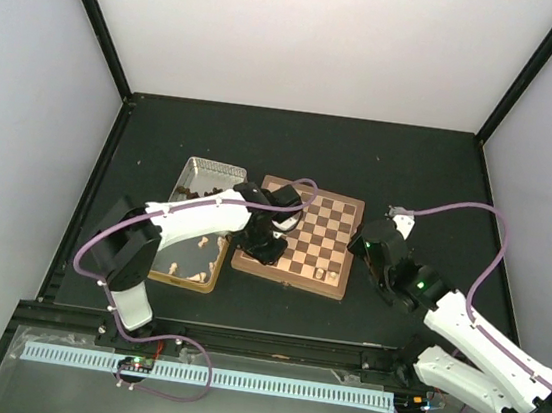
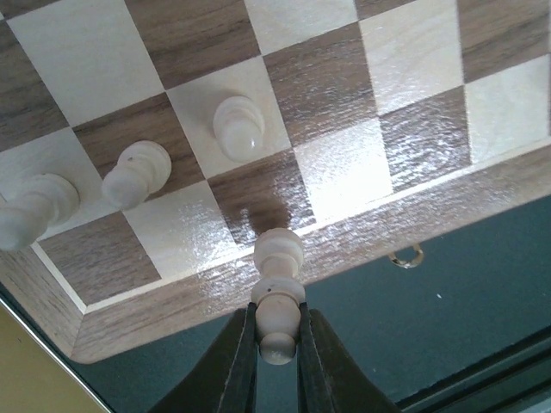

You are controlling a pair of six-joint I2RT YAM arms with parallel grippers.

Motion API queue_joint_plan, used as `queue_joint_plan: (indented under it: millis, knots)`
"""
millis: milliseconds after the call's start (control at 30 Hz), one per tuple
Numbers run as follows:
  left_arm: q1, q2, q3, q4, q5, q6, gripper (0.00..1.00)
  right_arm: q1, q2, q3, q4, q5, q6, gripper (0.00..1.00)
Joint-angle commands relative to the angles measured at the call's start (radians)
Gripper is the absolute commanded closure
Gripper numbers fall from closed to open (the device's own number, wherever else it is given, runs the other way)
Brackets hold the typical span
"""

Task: Set up the chess pieces on the board
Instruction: Place the chess piece on the chessboard.

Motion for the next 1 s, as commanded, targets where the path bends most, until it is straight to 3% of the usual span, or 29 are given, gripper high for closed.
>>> queue_joint_plan:
  millis: [0,167,433,767,967]
  knots:
    - [-0.008,0.035,0.058,-0.05,-0.045,0.008,0.94,-0.006,-0.035,-0.017,0.009,0.054,-0.006,0.88]
    - [-0.009,0.067,0.075,-0.032,-0.025,0.012,0.89,-0.006,-0.056,-0.036,0.008,0.059,0.004,0.88]
    - [-0.006,0.043,0.064,0.014,0.014,0.008,0.64,-0.006,-0.067,-0.035,0.002,0.056,0.006,0.88]
    - [0.028,-0.106,-0.078,0.142,-0.014,-0.074,0.62,-0.006,-0.061,-0.033,0.0,0.047,0.011,0.88]
    - [0.03,-0.091,-0.106,0.179,0.044,-0.074,0.62,-0.007,-0.049,-0.03,0.004,0.035,0.013,0.88]
